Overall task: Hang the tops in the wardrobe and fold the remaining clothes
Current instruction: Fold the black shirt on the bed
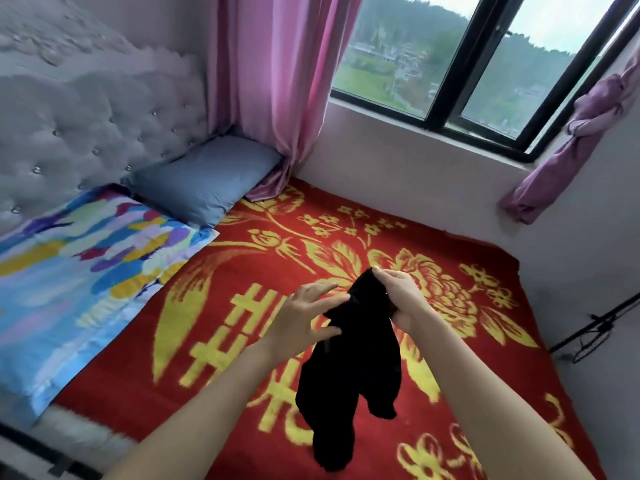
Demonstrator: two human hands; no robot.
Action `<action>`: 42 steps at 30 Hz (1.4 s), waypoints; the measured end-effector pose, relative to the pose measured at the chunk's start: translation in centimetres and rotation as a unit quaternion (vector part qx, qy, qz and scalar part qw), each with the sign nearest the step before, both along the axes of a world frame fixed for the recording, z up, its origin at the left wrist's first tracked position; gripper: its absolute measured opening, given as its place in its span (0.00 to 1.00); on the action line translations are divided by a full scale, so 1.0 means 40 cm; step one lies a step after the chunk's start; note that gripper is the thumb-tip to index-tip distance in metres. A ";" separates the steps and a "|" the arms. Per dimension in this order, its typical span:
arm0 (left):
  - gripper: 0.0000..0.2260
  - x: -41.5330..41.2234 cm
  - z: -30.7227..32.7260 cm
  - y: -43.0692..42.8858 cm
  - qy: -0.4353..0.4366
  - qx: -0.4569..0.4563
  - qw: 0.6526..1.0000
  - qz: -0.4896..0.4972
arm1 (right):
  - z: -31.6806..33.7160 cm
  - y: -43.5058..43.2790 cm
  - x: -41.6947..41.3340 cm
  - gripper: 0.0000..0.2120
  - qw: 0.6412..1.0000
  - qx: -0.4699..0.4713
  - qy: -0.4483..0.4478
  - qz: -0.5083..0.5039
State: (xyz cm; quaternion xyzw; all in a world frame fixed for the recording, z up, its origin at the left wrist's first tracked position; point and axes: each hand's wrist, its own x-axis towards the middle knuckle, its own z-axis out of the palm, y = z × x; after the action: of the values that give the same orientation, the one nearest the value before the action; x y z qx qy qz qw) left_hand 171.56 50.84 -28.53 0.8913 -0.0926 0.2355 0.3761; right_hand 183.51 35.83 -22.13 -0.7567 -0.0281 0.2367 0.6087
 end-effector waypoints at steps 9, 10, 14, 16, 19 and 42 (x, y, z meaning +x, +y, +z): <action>0.08 0.038 0.152 -0.005 -0.006 -0.089 0.996 0.022 | -0.027 -0.086 -0.022 0.11 0.999 -0.032 -0.024 0.001; 0.08 0.050 0.179 -0.006 -0.029 -0.049 0.998 0.026 | -0.029 -0.093 -0.029 0.11 0.997 -0.044 -0.058 -0.004; 0.09 0.099 0.252 -0.034 -0.033 0.092 0.995 0.017 | -0.012 -0.081 -0.099 0.10 0.977 -0.009 -0.212 0.014; 0.09 0.114 0.274 -0.047 -0.014 0.109 0.994 0.007 | -0.010 -0.060 -0.136 0.17 0.970 0.016 -0.234 0.066; 0.08 0.130 0.315 -0.053 -0.011 0.070 0.997 0.020 | -0.033 -0.039 -0.149 0.18 0.964 -0.024 -0.252 0.080; 0.11 0.018 0.121 0.086 0.161 -0.055 0.985 -0.032 | 0.244 -0.014 -0.117 0.18 0.966 0.098 -0.238 0.018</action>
State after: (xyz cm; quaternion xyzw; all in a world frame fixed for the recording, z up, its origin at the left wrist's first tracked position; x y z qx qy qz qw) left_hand 172.29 54.29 -23.68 0.8921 -0.0460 0.0813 0.4420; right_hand 178.83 35.29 -12.35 -0.7276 -0.2086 0.0567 0.6511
